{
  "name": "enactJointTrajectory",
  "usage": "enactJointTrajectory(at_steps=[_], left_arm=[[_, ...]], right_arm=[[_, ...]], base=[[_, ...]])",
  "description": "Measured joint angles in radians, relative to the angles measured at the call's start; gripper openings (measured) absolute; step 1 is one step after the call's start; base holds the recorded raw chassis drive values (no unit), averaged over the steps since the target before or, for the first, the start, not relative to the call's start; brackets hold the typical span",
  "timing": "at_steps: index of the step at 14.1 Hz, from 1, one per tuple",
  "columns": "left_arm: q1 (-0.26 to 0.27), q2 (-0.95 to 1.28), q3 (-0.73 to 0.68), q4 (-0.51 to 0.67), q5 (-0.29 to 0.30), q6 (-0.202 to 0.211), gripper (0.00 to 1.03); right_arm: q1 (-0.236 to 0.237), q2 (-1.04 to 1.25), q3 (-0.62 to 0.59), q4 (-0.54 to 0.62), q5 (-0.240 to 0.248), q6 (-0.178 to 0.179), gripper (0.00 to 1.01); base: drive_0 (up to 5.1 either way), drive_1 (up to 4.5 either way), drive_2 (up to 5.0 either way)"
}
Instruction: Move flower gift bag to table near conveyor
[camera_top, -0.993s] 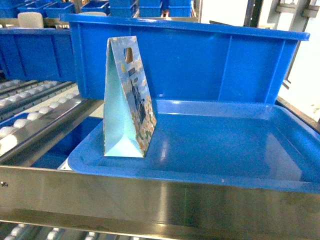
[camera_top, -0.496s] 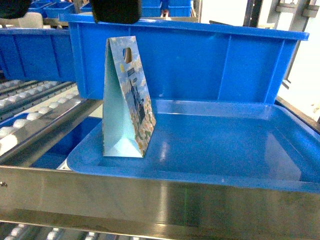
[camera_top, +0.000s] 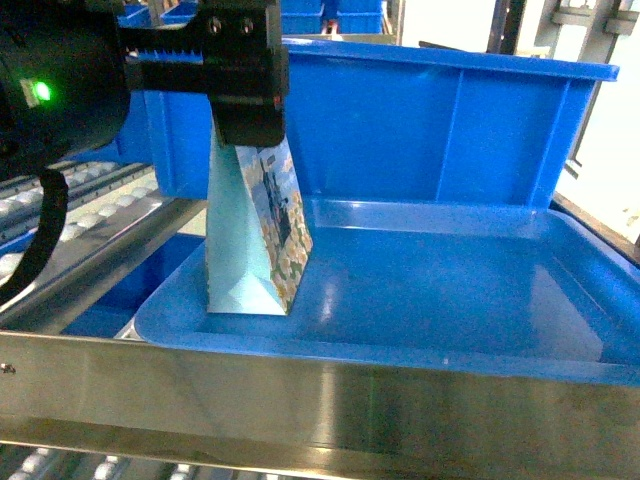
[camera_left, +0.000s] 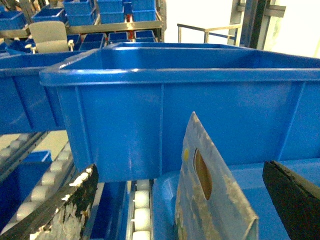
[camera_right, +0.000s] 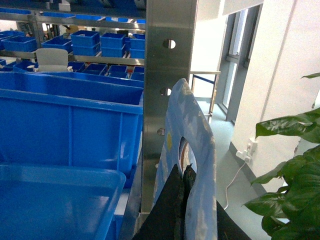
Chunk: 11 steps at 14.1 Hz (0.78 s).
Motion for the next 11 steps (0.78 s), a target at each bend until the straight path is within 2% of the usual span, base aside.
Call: enactJointTrajectory(at_steps=[3,4,5,8,10,11], left_arm=[[0.000,0.080,0.040,-0.010,0.018,-0.044,0.98],[0.000,0.092,0.060,-0.023,0.033,-0.051,0.91],[0.000,0.103,0.080,-0.034,0.058,-0.063,0.90],[-0.002,0.133,0.095,-0.038,0.070,-0.066,0.79],[-0.007,0.143,0.095,-0.033,0.069,-0.066,0.30],[-0.008,0.145,0.095,-0.033,0.068,-0.066,0.17]], right_arm=[[0.000,0.000,0.000,0.000,0.000,0.000,0.02],[0.000,0.000,0.000,0.000,0.000,0.000,0.02],[0.000,0.000,0.000,0.000,0.000,0.000,0.02],[0.000,0.000,0.000,0.000,0.000,0.000,0.02],[0.000,0.000,0.000,0.000,0.000,0.000,0.02],[0.000,0.000,0.000,0.000,0.000,0.000,0.02]], base=[[0.0,0.00,0.0],[0.0,0.00,0.0],[0.0,0.00,0.0],[0.0,0.00,0.0],[0.0,0.00,0.0],[0.0,0.00,0.0]])
